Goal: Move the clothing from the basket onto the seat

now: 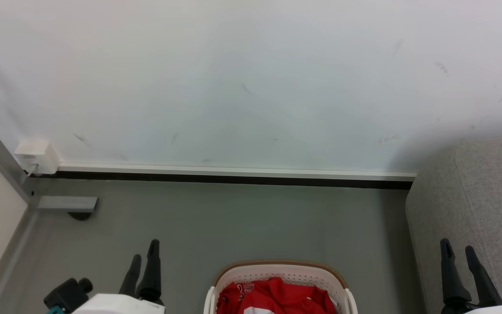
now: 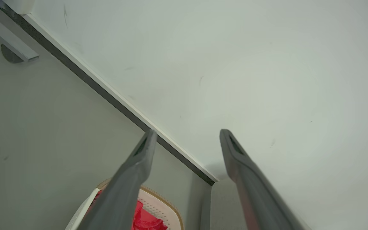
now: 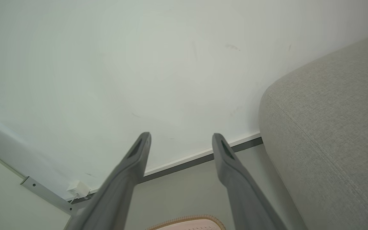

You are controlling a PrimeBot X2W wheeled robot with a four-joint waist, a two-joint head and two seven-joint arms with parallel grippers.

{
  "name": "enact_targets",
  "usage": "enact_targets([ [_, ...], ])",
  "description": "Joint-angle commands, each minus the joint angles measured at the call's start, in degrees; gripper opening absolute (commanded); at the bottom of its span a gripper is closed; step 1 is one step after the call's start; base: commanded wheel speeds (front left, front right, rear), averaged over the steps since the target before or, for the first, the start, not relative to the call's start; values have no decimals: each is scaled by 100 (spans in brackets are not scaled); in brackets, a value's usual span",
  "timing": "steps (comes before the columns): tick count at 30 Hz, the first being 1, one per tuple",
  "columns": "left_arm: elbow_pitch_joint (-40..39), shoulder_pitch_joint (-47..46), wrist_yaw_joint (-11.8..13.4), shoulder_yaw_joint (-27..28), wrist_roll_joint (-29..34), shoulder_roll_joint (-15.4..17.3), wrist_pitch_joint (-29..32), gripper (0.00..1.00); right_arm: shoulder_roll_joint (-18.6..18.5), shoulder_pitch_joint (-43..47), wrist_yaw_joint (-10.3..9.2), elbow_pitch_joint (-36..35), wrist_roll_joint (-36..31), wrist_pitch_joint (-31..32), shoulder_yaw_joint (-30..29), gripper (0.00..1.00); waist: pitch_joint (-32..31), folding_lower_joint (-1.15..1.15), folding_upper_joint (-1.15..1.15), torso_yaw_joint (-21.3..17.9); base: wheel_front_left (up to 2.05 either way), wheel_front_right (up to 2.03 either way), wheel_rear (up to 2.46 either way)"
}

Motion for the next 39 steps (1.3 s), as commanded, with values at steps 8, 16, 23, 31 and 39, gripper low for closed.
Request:
enact_targets([
  [8,-135,-2,130,-174,738,55,-199,100,-91,3,-6,-141,-806,-202,80,100,18,0,0,36,0,0,0],
  [16,-135,25,203,-288,1320,59,-321,100,-99,53,-7,-177,-1367,-325,99,100,18,0,0,70,0,0,0],
  [23,-134,47,274,-392,1849,62,-430,100,-72,90,-8,-198,-1796,-432,88,100,9,0,0,94,0,0,0],
  [31,-154,83,319,-463,2384,66,-549,100,-25,172,-9,-189,-2195,-552,37,100,-13,0,0,134,0,0,0],
  [39,-144,128,357,-446,2863,69,-642,100,13,228,-10,-136,-2533,-655,-24,100,-37,0,0,170,0,0,0],
])
